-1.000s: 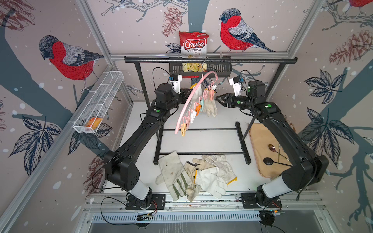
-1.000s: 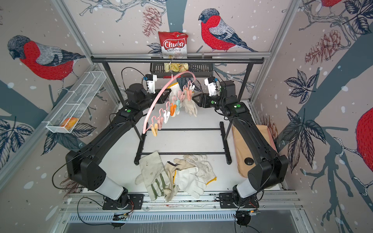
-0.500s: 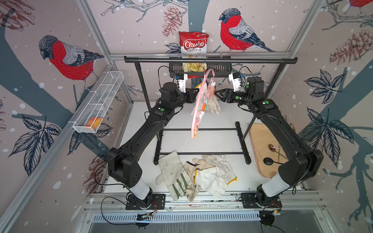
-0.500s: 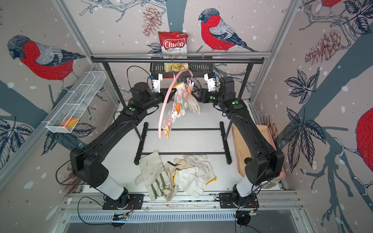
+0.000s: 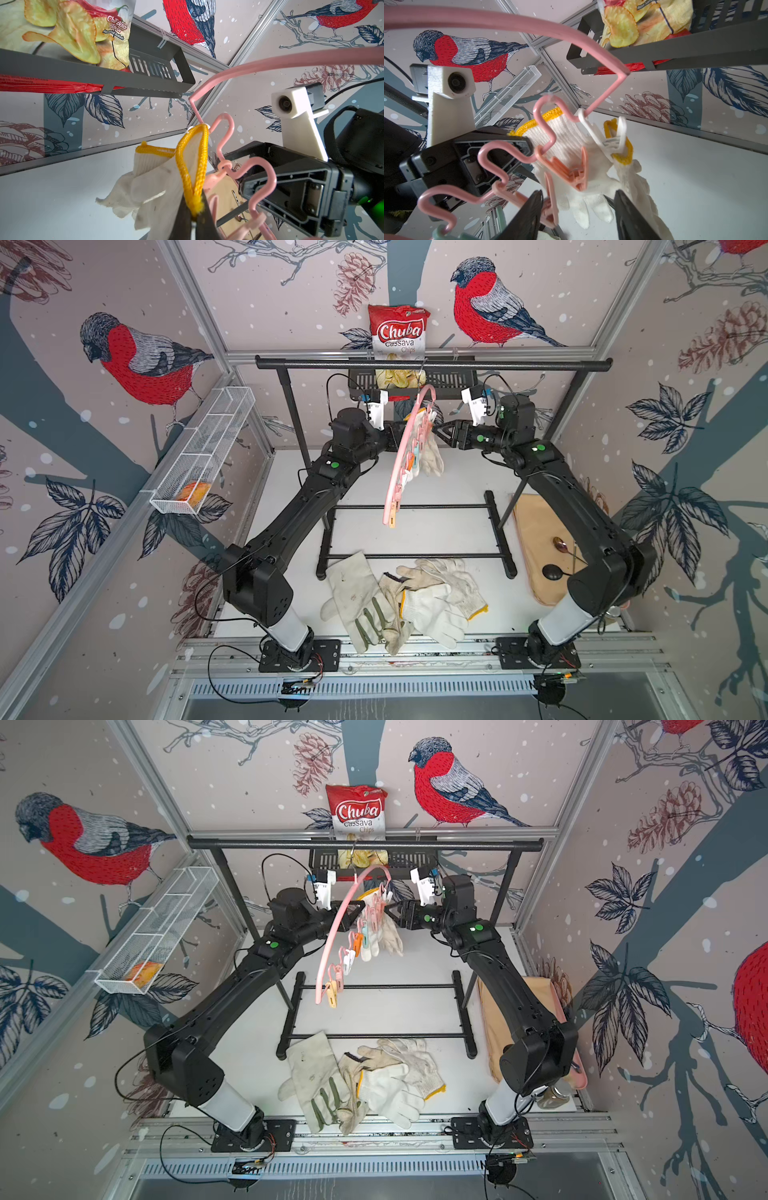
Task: Clip the gloves onto a hanger to dry
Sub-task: Open the clamp at the hanger.
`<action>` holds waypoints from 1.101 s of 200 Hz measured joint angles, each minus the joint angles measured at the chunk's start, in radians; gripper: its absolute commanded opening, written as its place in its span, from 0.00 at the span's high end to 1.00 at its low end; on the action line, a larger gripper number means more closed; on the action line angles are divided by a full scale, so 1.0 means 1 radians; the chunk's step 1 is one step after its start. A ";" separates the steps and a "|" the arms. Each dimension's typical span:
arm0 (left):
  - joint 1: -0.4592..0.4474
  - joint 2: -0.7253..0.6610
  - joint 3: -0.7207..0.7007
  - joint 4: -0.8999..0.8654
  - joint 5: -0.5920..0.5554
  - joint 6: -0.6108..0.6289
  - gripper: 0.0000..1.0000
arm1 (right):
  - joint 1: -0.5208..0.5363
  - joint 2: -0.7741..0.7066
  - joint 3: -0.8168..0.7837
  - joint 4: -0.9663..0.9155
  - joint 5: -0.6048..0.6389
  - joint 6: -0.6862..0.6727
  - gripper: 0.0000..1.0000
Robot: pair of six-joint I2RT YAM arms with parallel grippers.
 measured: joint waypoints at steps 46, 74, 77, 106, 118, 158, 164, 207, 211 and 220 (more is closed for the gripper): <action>-0.001 0.000 0.005 -0.008 -0.001 0.006 1.00 | 0.023 0.033 0.016 0.000 -0.004 0.000 0.41; -0.001 0.000 0.006 -0.009 -0.002 0.007 1.00 | 0.037 0.060 0.042 0.000 -0.006 0.000 0.41; -0.002 0.000 0.006 -0.009 -0.002 0.007 1.00 | 0.037 0.062 0.045 0.000 -0.006 0.000 0.41; -0.002 0.000 0.006 -0.009 -0.002 0.008 1.00 | 0.040 0.079 0.061 0.000 -0.006 0.000 0.42; -0.002 0.000 0.007 -0.009 -0.002 0.008 1.00 | 0.040 0.080 0.062 0.000 -0.006 0.000 0.42; -0.003 0.000 0.007 -0.010 -0.002 0.008 1.00 | 0.035 0.080 0.062 0.000 -0.006 -0.001 0.47; -0.003 0.000 0.007 -0.010 -0.002 0.008 1.00 | 0.035 0.080 0.062 0.001 -0.006 -0.001 0.48; -0.005 0.000 0.008 -0.019 -0.003 0.019 1.00 | 0.024 0.077 0.059 0.005 -0.007 -0.001 0.57; -0.006 0.000 0.009 -0.024 -0.003 0.019 1.00 | 0.023 0.077 0.057 0.005 -0.008 -0.001 0.57; -0.006 0.000 0.009 -0.027 -0.003 0.025 1.00 | 0.019 0.073 0.053 0.005 -0.008 -0.002 0.58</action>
